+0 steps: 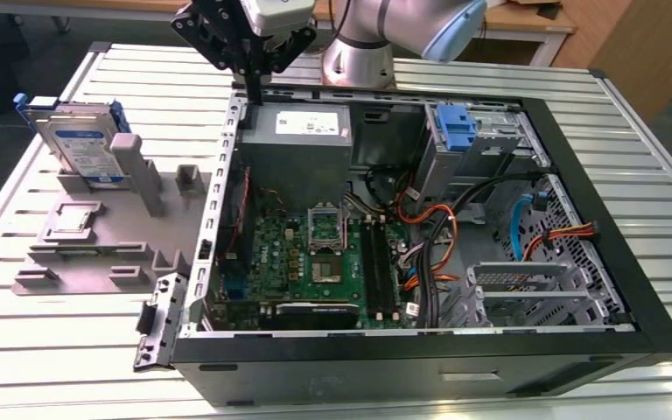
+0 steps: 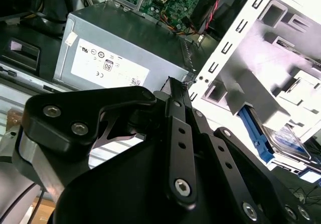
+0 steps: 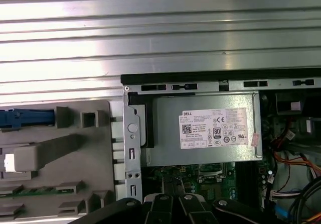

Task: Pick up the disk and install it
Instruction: 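Reach for the disk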

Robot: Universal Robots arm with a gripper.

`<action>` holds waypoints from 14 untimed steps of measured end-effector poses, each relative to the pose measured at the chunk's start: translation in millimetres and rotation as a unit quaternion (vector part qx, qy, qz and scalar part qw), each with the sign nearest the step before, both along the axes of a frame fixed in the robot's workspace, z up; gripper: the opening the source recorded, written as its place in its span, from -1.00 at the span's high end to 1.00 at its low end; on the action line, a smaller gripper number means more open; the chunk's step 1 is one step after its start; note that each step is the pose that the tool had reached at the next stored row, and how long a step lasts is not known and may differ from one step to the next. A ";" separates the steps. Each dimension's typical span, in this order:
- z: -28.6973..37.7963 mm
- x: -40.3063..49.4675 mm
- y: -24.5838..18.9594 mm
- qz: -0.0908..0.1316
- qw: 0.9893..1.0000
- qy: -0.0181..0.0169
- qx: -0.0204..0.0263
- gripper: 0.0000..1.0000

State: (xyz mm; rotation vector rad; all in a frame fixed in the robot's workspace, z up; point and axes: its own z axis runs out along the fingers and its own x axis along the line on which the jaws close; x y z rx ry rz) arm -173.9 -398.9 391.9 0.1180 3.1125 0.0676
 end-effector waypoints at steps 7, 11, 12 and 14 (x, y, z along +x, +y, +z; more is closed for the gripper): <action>-0.4 -4.0 0.0 0.000 1.000 0.000 0.000 0.80; -0.6 -6.4 0.0 0.000 1.000 0.000 0.000 0.80; -0.6 -6.9 0.0 0.000 1.000 0.000 0.000 0.80; -0.8 -8.0 0.0 0.000 1.000 0.000 0.000 0.80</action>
